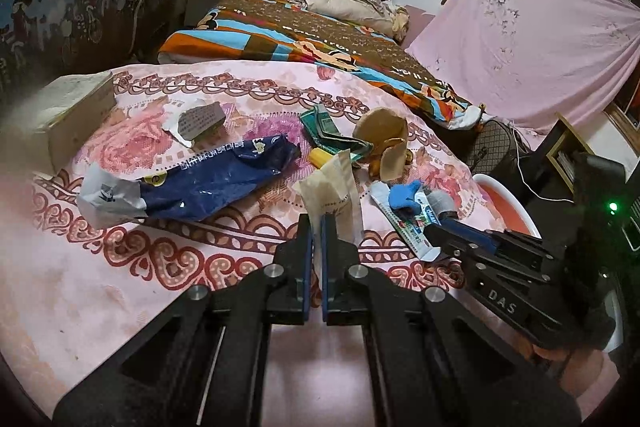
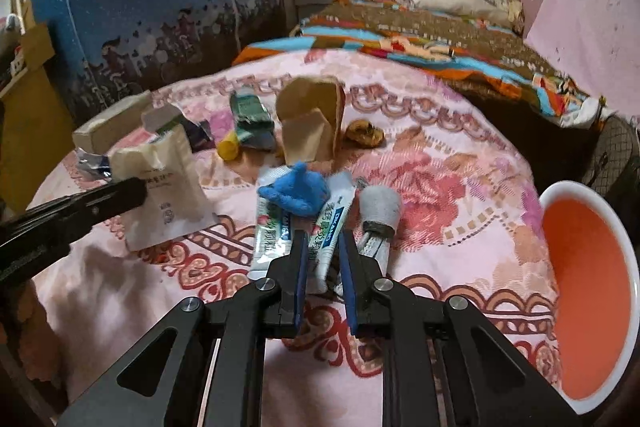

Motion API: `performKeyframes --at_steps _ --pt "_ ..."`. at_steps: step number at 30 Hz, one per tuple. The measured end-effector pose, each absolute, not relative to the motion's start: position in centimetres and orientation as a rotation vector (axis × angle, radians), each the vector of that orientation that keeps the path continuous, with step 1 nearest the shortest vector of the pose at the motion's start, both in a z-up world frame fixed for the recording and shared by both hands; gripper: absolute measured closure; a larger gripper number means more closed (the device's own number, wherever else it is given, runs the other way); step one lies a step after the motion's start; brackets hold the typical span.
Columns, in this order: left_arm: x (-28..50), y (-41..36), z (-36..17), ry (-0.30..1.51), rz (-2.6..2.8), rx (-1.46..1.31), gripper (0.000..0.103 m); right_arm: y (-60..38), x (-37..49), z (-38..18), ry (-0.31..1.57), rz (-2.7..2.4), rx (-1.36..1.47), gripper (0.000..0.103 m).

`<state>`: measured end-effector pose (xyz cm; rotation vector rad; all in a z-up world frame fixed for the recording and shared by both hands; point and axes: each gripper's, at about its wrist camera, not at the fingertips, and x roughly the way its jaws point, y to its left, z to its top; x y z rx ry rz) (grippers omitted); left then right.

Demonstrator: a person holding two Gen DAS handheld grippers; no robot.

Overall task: Collect trash
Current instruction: 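Close the right tool on the white-and-blue toothpaste tube, then carry the toothpaste tube in the right tool over the orange bucket and release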

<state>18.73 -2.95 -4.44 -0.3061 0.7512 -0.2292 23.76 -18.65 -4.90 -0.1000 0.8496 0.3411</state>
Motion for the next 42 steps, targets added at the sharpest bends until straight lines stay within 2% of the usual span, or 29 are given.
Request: performKeyframes --at_steps 5,16,26,31,42 --pt "18.6 -3.0 -4.5 0.754 -0.230 -0.308 0.103 -19.1 23.9 -5.2 0.877 0.346 -0.062 0.084" --pt "18.7 -3.0 -4.7 0.765 -0.231 -0.308 0.103 -17.3 24.2 -5.6 0.895 0.303 -0.173 0.079" --pt "17.5 -3.4 -3.6 0.692 -0.232 -0.267 0.103 -17.5 23.0 -5.2 0.850 0.268 -0.168 0.087" --pt "16.4 -3.9 -2.5 0.613 -0.229 -0.227 0.103 -18.8 20.7 -3.8 0.741 0.280 -0.106 0.087" --pt "14.2 -8.3 1.7 0.359 -0.341 -0.121 0.103 -22.4 14.5 3.0 0.316 0.228 -0.037 0.087"
